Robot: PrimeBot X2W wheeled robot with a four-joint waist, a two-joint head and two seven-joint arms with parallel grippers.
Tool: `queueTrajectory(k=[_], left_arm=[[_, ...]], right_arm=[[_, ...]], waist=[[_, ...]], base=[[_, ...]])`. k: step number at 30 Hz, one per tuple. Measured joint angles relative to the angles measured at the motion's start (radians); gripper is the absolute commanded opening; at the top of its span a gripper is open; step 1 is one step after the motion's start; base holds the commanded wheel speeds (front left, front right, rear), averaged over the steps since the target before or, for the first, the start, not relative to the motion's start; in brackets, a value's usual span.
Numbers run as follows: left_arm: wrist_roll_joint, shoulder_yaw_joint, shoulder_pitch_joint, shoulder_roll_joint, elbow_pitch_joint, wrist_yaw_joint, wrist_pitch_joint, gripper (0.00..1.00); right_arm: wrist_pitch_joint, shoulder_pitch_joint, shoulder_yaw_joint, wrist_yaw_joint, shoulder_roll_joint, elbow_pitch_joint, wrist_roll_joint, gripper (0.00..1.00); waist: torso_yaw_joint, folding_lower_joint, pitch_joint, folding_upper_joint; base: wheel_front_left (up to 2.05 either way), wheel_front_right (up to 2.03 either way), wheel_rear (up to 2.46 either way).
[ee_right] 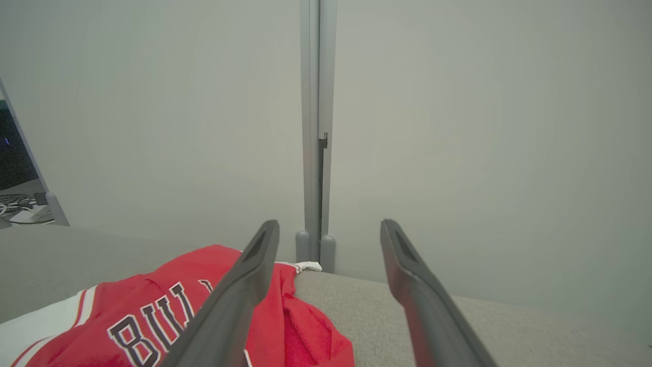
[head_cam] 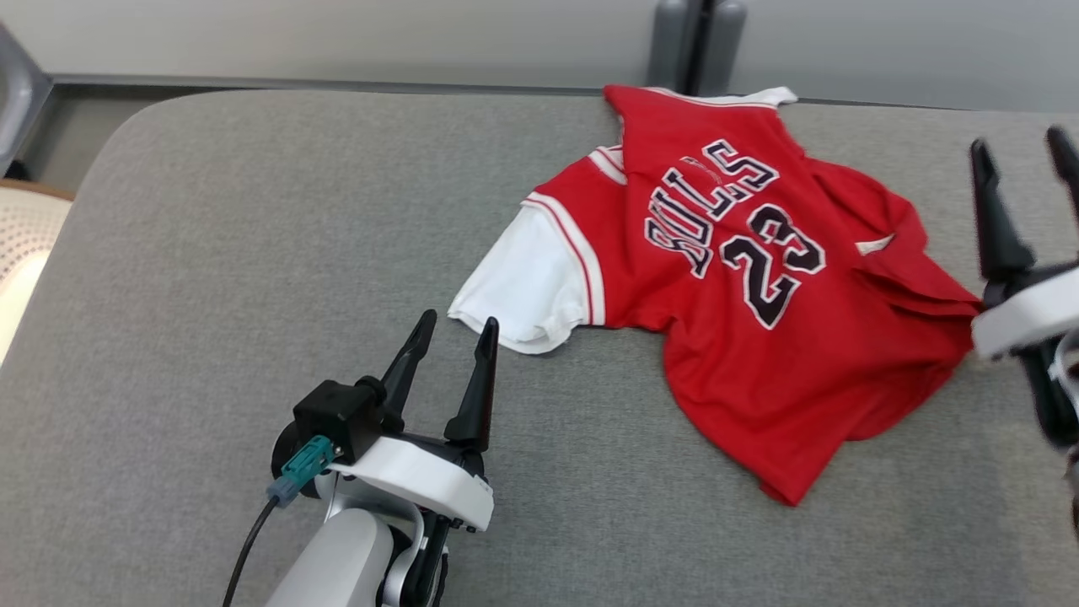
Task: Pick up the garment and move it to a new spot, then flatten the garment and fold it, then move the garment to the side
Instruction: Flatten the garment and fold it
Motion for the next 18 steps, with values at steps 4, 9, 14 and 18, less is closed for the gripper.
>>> queueTrajectory(k=[4,9,14,18], left_arm=[[0.012,0.030,0.022,0.001,0.004,-0.006,0.000,1.00],[0.026,0.058,0.055,0.001,0.011,-0.020,0.000,1.00],[0.038,0.068,0.067,0.001,0.018,-0.032,0.000,1.00],[0.038,0.069,0.068,0.002,0.025,-0.036,0.000,1.00]], right_arm=[[0.000,0.167,-0.082,0.000,0.072,-0.120,-0.069,1.00],[0.000,0.385,-0.188,0.000,0.187,-0.255,-0.139,1.00],[0.001,0.502,-0.190,0.000,0.263,-0.277,-0.156,1.00],[0.030,0.509,-0.188,0.000,0.285,-0.253,-0.128,1.00]], waist=[[-0.052,0.0000,-0.030,0.0000],[-0.124,0.0000,-0.068,0.0000],[-0.164,0.0000,-0.082,0.0000],[-0.163,0.0000,-0.073,0.0000]], base=[[0.00,0.00,0.00],[0.00,0.00,0.00],[0.00,0.00,0.00],[0.00,0.00,0.00]])
